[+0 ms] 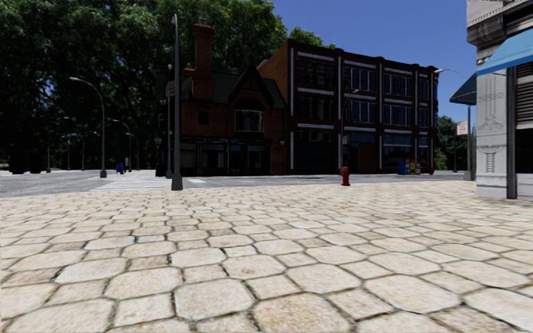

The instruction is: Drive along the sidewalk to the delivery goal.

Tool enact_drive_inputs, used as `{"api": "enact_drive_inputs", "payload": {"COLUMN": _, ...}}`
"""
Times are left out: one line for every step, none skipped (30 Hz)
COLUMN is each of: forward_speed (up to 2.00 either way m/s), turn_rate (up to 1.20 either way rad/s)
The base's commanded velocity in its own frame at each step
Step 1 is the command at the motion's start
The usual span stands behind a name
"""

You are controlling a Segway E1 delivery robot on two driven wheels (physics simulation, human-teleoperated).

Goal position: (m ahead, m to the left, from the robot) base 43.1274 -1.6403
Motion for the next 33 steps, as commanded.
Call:
{"api": "enact_drive_inputs", "payload": {"forward_speed": 2.0, "turn_rate": 0.51}}
{"api": "enact_drive_inputs", "payload": {"forward_speed": 2.0, "turn_rate": 0.51}}
{"api": "enact_drive_inputs", "payload": {"forward_speed": 2.0, "turn_rate": 0.51}}
{"api": "enact_drive_inputs", "payload": {"forward_speed": 2.0, "turn_rate": 0.51}}
{"api": "enact_drive_inputs", "payload": {"forward_speed": 2.0, "turn_rate": 0.51}}
{"api": "enact_drive_inputs", "payload": {"forward_speed": 2.0, "turn_rate": 0.51}}
{"api": "enact_drive_inputs", "payload": {"forward_speed": 2.0, "turn_rate": 0.51}}
{"api": "enact_drive_inputs", "payload": {"forward_speed": 2.0, "turn_rate": 0.51}}
{"api": "enact_drive_inputs", "payload": {"forward_speed": 2.0, "turn_rate": 0.51}}
{"api": "enact_drive_inputs", "payload": {"forward_speed": 2.0, "turn_rate": 0.51}}
{"api": "enact_drive_inputs", "payload": {"forward_speed": 2.0, "turn_rate": 0.51}}
{"api": "enact_drive_inputs", "payload": {"forward_speed": 2.0, "turn_rate": 0.51}}
{"api": "enact_drive_inputs", "payload": {"forward_speed": 2.0, "turn_rate": 0.51}}
{"api": "enact_drive_inputs", "payload": {"forward_speed": 2.0, "turn_rate": 0.51}}
{"api": "enact_drive_inputs", "payload": {"forward_speed": 2.0, "turn_rate": 0.51}}
{"api": "enact_drive_inputs", "payload": {"forward_speed": 2.0, "turn_rate": 0.51}}
{"api": "enact_drive_inputs", "payload": {"forward_speed": 2.0, "turn_rate": 0.51}}
{"api": "enact_drive_inputs", "payload": {"forward_speed": 2.0, "turn_rate": 0.51}}
{"api": "enact_drive_inputs", "payload": {"forward_speed": 2.0, "turn_rate": 0.51}}
{"api": "enact_drive_inputs", "payload": {"forward_speed": 2.0, "turn_rate": 0.51}}
{"api": "enact_drive_inputs", "payload": {"forward_speed": 2.0, "turn_rate": 0.51}}
{"api": "enact_drive_inputs", "payload": {"forward_speed": 2.0, "turn_rate": 0.48}}
{"api": "enact_drive_inputs", "payload": {"forward_speed": 2.0, "turn_rate": 0.48}}
{"api": "enact_drive_inputs", "payload": {"forward_speed": 2.0, "turn_rate": 0.42}}
{"api": "enact_drive_inputs", "payload": {"forward_speed": 2.0, "turn_rate": 0.29}}
{"api": "enact_drive_inputs", "payload": {"forward_speed": 2.0, "turn_rate": 0.0}}
{"api": "enact_drive_inputs", "payload": {"forward_speed": 2.0, "turn_rate": 0.0}}
{"api": "enact_drive_inputs", "payload": {"forward_speed": 2.0, "turn_rate": 0.0}}
{"api": "enact_drive_inputs", "payload": {"forward_speed": 2.0, "turn_rate": 0.0}}
{"api": "enact_drive_inputs", "payload": {"forward_speed": 2.0, "turn_rate": 0.0}}
{"api": "enact_drive_inputs", "payload": {"forward_speed": 2.0, "turn_rate": 0.0}}
{"api": "enact_drive_inputs", "payload": {"forward_speed": 2.0, "turn_rate": 0.0}}
{"api": "enact_drive_inputs", "payload": {"forward_speed": 2.0, "turn_rate": 0.0}}
